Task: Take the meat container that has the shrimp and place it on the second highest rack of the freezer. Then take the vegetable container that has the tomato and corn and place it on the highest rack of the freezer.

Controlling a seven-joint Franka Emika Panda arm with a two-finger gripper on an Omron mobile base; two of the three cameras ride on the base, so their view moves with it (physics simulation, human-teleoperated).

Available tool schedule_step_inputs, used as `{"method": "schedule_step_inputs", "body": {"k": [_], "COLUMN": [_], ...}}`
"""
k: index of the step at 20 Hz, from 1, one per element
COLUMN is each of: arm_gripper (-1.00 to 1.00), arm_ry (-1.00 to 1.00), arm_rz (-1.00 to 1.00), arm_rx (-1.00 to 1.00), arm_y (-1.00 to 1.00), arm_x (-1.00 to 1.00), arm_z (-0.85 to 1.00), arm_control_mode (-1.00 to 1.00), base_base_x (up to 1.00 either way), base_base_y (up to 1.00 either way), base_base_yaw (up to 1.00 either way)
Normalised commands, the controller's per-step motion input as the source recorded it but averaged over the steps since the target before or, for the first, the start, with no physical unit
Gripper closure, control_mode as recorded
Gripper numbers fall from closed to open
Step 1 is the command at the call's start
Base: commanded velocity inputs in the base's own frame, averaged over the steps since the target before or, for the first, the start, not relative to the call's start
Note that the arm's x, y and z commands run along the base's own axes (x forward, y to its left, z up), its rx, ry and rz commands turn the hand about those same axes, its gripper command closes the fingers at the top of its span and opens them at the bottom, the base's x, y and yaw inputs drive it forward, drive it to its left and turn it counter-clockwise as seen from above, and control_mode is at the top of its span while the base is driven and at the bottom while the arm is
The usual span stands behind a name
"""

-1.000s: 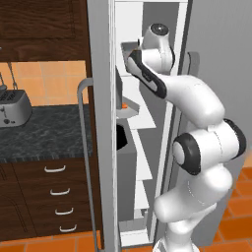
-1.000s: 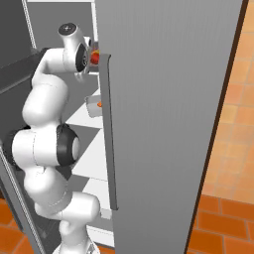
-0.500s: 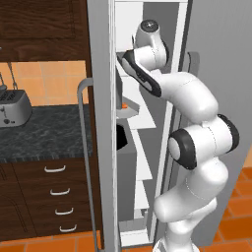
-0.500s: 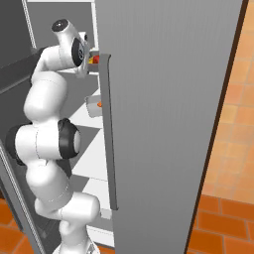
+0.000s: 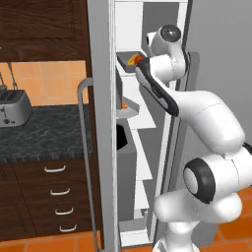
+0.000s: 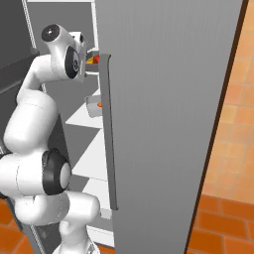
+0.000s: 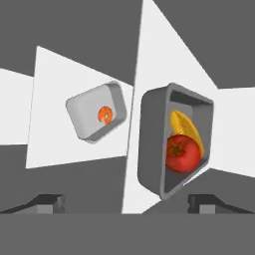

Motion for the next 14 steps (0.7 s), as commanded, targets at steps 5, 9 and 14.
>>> {"method": "schedule_step_inputs", "body": {"k": [5,9,14], "arm_gripper": [-1.0,-1.0,-1.0], "arm_ry": [-0.12,-0.24,-0.02], "arm_rz": [0.12,0.1,0.05], "arm_rx": [0.07,0.0,0.0], "arm_y": [-0.17,0.01,0.06], "arm_x": [-1.0,-1.0,-1.0], "arm_z": [0.0,0.0,-0.17], "arm_control_mode": [-1.0,-1.0,-1.0], "base_base_x": [0.0,0.0,0.0], "base_base_y": [0.0,0.0,0.0], "base_base_yaw": [0.0,0.0,0.0]}}
